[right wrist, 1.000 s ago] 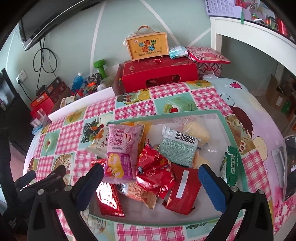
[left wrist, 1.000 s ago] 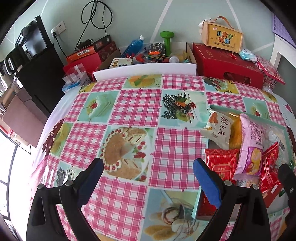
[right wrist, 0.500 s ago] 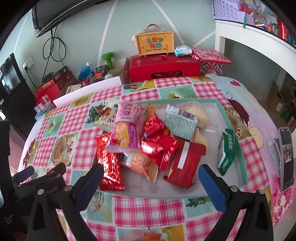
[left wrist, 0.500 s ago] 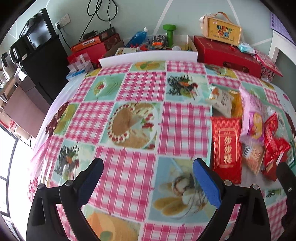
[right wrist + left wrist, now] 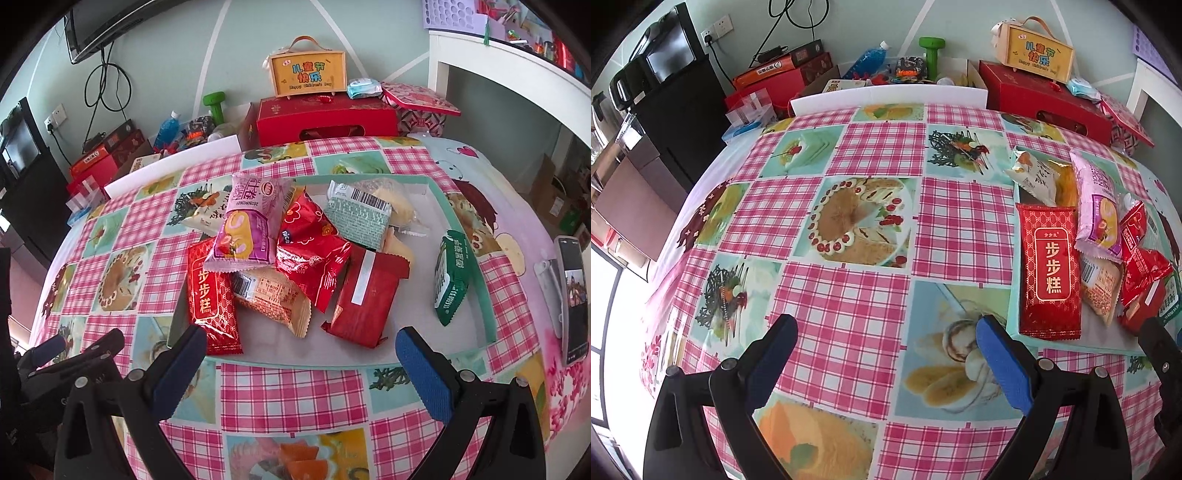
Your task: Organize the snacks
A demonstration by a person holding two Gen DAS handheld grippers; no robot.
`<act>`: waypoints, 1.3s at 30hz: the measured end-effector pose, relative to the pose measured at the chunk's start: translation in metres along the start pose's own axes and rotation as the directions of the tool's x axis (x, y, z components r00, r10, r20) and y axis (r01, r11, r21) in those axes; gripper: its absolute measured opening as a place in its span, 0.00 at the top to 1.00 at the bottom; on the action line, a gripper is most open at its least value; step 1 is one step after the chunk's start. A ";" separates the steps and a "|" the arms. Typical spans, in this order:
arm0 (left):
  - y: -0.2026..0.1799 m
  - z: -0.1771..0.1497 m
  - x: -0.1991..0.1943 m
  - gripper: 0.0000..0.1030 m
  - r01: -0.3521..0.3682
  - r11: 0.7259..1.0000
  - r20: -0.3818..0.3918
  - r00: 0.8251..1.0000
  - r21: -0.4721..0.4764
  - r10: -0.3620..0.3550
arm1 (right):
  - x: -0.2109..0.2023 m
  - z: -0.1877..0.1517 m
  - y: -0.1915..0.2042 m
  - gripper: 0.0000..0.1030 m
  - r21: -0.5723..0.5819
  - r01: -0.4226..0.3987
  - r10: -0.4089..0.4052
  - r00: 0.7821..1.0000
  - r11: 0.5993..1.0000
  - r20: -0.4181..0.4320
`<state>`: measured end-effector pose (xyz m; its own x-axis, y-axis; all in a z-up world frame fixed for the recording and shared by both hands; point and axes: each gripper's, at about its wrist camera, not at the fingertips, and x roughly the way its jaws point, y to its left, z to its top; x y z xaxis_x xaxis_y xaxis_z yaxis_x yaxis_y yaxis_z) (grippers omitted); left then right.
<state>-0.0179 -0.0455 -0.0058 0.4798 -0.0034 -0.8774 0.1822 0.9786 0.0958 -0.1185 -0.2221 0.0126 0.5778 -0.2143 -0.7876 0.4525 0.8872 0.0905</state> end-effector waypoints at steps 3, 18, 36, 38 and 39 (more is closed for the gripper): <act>0.002 0.001 0.003 0.06 0.007 1.000 -0.012 1.000 -0.005 -0.007 | 0.002 0.001 -0.001 0.00 -0.001 0.007 -0.007 1.000 1.000 -0.006; 0.000 0.003 0.009 0.06 0.021 1.000 -0.029 0.999 -0.001 -0.021 | 0.003 0.001 -0.002 0.00 0.005 0.010 -0.010 1.000 1.000 -0.007; -0.001 0.004 0.010 0.06 0.036 0.999 -0.027 0.999 -0.015 -0.036 | 0.007 0.000 -0.002 0.00 0.005 0.011 -0.011 1.000 1.000 -0.024; -0.001 0.004 0.009 0.06 0.037 0.999 -0.027 0.999 -0.012 -0.037 | 0.007 0.000 -0.002 0.00 0.006 0.012 -0.012 1.000 1.000 -0.025; -0.002 0.004 0.010 0.06 0.039 0.999 -0.028 0.999 -0.011 -0.039 | 0.007 0.000 -0.002 0.00 0.007 0.012 -0.011 1.000 1.000 -0.025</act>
<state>-0.0102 -0.0479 -0.0126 0.4483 -0.0358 -0.8932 0.1910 0.9800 0.0566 -0.1157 -0.2254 0.0069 0.5552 -0.2140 -0.8037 0.4641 0.8816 0.0859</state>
